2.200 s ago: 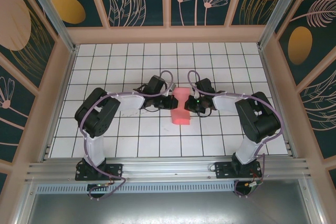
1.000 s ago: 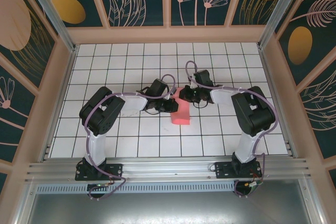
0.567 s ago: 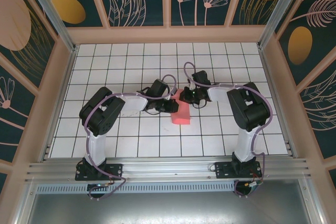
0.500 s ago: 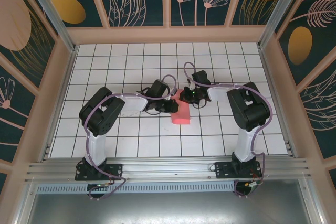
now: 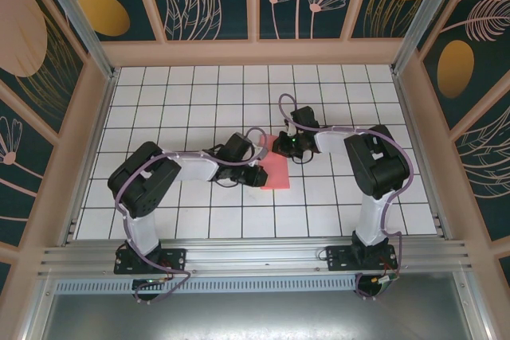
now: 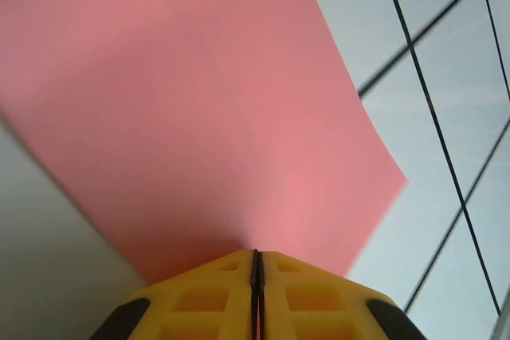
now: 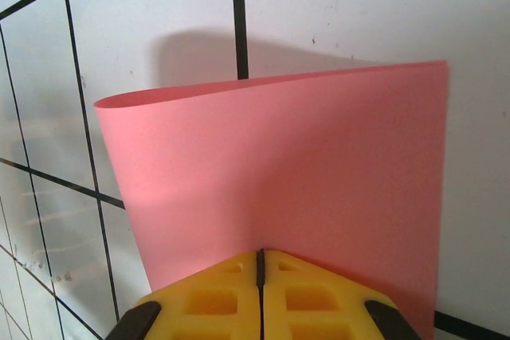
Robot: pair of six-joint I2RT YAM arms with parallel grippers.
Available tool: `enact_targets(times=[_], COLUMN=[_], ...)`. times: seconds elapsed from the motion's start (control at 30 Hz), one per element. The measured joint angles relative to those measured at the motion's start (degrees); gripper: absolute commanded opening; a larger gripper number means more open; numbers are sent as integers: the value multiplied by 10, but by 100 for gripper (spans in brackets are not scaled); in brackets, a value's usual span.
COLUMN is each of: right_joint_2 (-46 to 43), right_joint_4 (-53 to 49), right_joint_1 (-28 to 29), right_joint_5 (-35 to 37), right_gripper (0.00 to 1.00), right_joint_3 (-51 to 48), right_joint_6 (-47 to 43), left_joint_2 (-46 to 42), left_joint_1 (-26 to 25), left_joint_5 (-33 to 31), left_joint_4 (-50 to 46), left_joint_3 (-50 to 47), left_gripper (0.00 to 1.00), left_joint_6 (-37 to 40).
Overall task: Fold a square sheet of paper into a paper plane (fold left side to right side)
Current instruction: First fold the square sheet of paper in half at the center of the table.
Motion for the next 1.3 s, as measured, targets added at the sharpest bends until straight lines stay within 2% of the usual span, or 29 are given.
enact_targets(times=[0.4, 0.6, 0.73, 0.93, 1.1, 1.3], right_joint_2=[1, 1, 1, 1, 1, 1], right_joint_4=[-4, -4, -4, -4, -4, -4], right_joint_1=[0, 0, 0, 0, 0, 0], right_joint_5=[0, -1, -1, -2, -2, -2], right_gripper=[7, 7, 7, 7, 7, 7], right_joint_3=[2, 2, 2, 2, 2, 2], right_joint_6=[0, -9, -11, -11, -11, -11], left_joint_2=[-48, -84, -44, 35, 88, 108], left_joint_1=[-6, 62, 94, 96, 96, 96], left_joint_5=[35, 53, 49, 42, 43, 46], left_joint_4=[-59, -68, -68, -67, -67, -67], left_joint_3=[-30, 9, 89, 152, 185, 189], left_gripper=[12, 13, 12, 12, 13, 12], left_joint_6=[5, -6, -6, -6, -6, -6])
